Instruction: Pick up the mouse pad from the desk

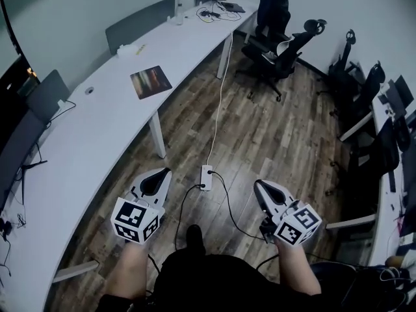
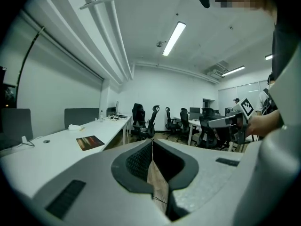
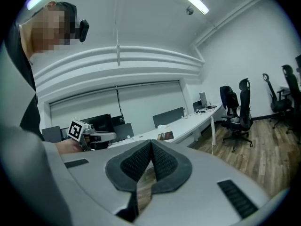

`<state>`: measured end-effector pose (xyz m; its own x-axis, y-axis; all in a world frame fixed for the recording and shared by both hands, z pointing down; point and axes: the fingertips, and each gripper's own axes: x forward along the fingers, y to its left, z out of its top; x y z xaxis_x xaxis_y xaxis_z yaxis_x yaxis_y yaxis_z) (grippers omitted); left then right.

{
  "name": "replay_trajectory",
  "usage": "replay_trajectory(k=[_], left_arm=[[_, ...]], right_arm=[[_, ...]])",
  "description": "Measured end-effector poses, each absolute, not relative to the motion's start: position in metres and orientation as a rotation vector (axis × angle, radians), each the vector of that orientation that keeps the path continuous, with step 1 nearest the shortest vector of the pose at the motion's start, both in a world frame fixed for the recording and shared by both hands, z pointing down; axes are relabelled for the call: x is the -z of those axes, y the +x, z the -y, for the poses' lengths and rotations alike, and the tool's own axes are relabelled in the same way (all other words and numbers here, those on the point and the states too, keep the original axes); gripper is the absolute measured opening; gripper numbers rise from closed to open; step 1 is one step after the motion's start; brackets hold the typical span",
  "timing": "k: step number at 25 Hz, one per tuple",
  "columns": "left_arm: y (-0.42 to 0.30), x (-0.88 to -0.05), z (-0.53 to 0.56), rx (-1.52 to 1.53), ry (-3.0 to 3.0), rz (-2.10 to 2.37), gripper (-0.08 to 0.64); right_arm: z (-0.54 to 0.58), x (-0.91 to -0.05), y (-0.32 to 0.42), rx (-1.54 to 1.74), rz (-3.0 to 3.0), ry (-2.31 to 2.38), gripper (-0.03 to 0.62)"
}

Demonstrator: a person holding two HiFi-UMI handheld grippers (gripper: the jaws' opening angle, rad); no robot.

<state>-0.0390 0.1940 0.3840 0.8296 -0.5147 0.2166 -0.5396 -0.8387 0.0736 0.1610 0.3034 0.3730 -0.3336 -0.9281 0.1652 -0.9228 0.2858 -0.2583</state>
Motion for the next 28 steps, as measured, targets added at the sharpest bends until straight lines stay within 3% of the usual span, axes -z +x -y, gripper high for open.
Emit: replay_trajectory(k=[20, 28], left_arm=[[-0.055, -0.396, -0.083, -0.214, 2.750, 1.040, 0.008], [-0.018, -0.393, -0.012, -0.264, 2.703, 1.191, 0.008]], right_arm=[[-0.135, -0.365, 0.152, 0.478, -2.704, -1.611, 0.005], [-0.040, -0.372, 0.201, 0.502, -2.729, -1.458, 0.005]])
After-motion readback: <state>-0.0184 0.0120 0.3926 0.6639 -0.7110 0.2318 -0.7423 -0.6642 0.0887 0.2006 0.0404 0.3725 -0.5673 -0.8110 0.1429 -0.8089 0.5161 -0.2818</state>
